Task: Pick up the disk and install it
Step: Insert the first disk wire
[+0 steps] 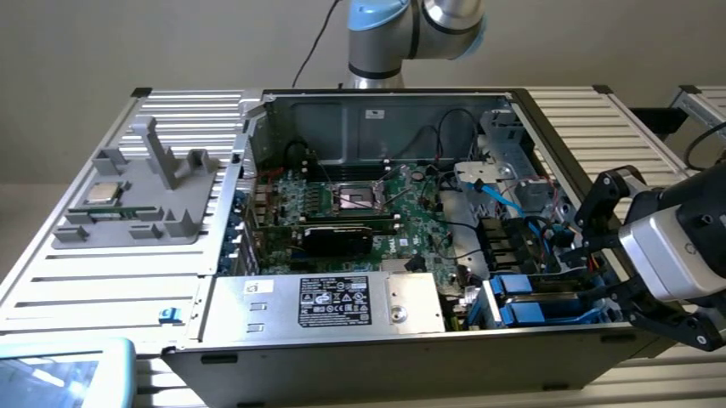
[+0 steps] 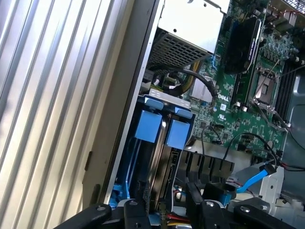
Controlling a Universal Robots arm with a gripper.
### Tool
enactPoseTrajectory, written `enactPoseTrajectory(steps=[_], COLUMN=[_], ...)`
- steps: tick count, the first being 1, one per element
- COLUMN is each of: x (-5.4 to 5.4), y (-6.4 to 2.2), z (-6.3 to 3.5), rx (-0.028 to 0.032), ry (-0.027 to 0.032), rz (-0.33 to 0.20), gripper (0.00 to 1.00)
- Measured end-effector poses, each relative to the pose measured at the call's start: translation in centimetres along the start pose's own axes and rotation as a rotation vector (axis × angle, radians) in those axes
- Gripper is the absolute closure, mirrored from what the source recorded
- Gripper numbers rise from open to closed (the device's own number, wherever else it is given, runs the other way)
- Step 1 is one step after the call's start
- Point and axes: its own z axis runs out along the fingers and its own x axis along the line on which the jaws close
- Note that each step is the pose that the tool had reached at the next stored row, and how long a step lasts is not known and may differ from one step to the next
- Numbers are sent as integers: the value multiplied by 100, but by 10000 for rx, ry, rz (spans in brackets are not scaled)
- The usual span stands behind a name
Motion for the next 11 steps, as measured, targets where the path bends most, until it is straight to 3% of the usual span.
enactPoseTrajectory(steps=[11], x=[1], y=[-2], z=[0], rx=[-1], ry=[1], rz=[-2], gripper=[56])
